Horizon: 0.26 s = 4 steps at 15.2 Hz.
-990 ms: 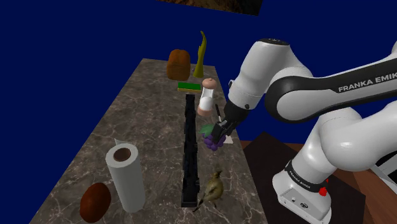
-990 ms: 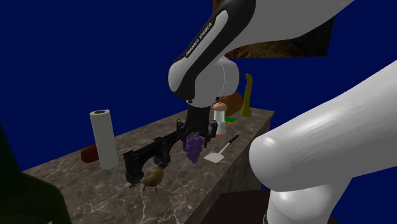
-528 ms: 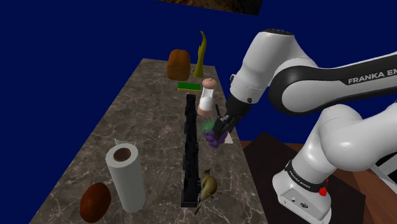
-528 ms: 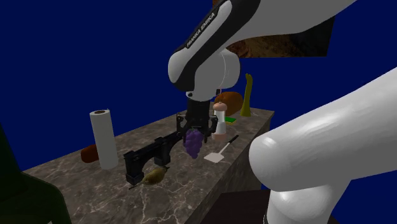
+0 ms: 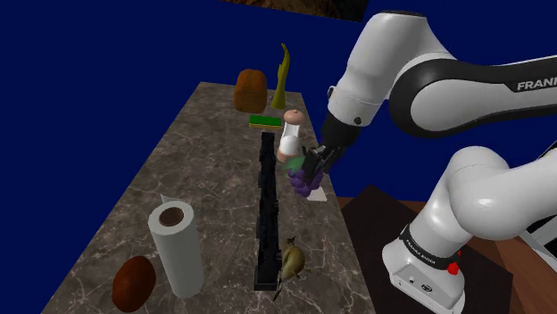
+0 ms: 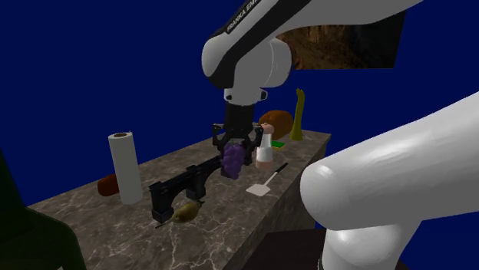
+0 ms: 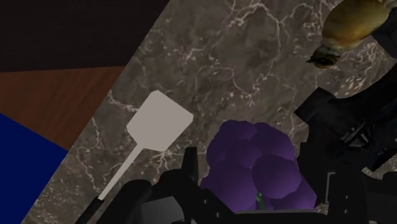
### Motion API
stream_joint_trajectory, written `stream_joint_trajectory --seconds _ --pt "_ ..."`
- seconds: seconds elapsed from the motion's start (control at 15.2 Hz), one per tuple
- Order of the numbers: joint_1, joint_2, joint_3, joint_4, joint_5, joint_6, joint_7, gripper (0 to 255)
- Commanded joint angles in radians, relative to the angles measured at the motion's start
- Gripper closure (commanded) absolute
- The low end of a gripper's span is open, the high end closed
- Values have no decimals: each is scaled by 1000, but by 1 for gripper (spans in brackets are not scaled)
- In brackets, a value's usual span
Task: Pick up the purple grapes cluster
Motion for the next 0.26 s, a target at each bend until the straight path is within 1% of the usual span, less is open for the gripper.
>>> stream_joint_trajectory --seconds 0.0,0.07,0.2 --pt "-4 -12 -9 21 -8 -33 0 255" --pt "-5 -16 -12 32 -12 -48 1 255" --pt "-5 -17 -13 34 -13 -50 1 255"
